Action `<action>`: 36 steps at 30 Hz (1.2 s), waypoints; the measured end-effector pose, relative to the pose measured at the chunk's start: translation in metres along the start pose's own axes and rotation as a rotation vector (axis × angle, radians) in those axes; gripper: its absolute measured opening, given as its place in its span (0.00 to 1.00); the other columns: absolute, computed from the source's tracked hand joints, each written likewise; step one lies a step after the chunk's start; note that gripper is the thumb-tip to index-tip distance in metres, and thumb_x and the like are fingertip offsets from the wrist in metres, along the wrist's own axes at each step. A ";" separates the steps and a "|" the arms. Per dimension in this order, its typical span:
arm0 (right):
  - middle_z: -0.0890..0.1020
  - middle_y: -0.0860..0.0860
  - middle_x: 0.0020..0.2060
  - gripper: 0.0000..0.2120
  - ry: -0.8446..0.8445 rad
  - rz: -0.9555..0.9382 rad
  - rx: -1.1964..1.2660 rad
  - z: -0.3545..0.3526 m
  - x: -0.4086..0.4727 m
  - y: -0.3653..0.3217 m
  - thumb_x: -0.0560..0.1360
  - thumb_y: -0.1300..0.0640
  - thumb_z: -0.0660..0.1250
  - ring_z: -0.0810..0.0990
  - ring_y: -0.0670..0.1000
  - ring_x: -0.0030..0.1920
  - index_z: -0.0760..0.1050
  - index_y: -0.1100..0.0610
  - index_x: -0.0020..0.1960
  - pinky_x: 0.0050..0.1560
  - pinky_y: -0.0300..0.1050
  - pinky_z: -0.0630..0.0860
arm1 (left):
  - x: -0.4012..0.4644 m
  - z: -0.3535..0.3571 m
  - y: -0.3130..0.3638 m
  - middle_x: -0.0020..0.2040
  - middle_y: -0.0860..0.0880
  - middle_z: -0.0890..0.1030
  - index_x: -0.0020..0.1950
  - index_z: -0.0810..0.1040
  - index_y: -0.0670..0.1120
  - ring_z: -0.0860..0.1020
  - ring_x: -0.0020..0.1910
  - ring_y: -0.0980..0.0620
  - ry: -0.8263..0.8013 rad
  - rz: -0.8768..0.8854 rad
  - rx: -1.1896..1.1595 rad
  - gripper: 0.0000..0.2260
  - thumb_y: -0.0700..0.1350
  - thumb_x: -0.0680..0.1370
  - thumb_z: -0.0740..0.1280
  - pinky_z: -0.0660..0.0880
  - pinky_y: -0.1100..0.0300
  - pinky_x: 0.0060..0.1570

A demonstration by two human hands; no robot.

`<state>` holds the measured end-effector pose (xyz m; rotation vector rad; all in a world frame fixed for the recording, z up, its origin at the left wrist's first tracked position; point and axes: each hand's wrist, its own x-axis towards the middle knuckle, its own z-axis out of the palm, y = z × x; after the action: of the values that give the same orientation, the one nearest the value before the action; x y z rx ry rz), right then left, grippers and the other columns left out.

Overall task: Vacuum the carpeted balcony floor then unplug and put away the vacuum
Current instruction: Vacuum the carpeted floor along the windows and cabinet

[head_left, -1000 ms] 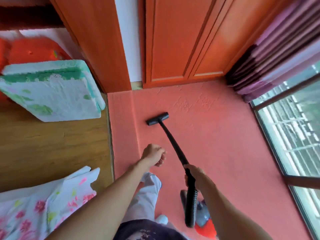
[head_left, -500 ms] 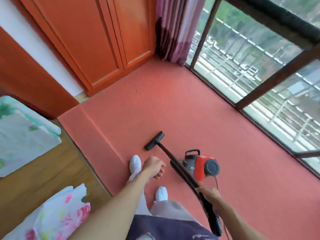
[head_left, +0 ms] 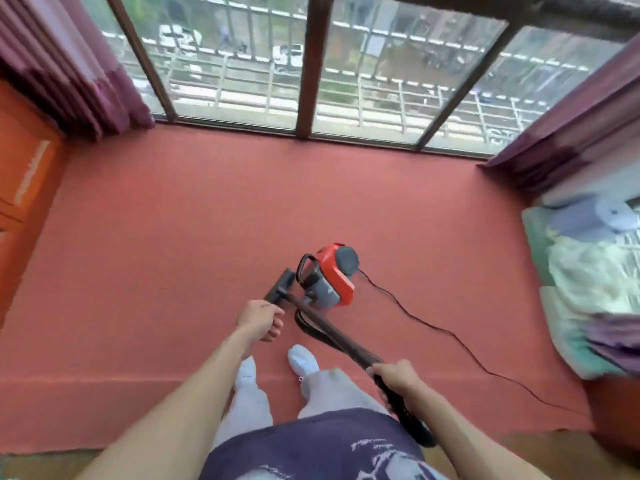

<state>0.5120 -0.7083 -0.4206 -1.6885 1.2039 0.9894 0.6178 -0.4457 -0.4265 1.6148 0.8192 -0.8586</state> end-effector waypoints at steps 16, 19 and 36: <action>0.73 0.55 0.26 0.12 -0.146 0.005 0.547 0.083 -0.073 0.055 0.70 0.58 0.70 0.68 0.50 0.21 0.76 0.63 0.51 0.23 0.38 0.65 | -0.003 -0.014 -0.032 0.34 0.41 0.78 0.47 0.80 0.35 0.74 0.28 0.47 -0.212 0.095 0.463 0.08 0.35 0.77 0.61 0.72 0.59 0.30; 0.73 0.56 0.27 0.09 -0.100 -0.022 0.550 0.069 -0.081 0.062 0.69 0.57 0.71 0.69 0.52 0.23 0.79 0.62 0.46 0.24 0.39 0.64 | -0.003 -0.022 -0.036 0.33 0.42 0.77 0.48 0.79 0.34 0.73 0.27 0.47 -0.201 0.077 0.488 0.09 0.35 0.77 0.59 0.71 0.59 0.29; 0.72 0.55 0.26 0.09 -0.101 -0.017 0.623 -0.047 -0.044 0.109 0.74 0.58 0.70 0.68 0.48 0.20 0.72 0.62 0.45 0.20 0.36 0.65 | -0.057 0.070 -0.073 0.33 0.43 0.75 0.46 0.77 0.37 0.71 0.25 0.48 -0.197 0.042 0.420 0.08 0.35 0.78 0.58 0.68 0.64 0.24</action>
<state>0.4031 -0.7603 -0.3822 -1.1405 1.2606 0.5902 0.5183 -0.5060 -0.4235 1.8632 0.4840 -1.1957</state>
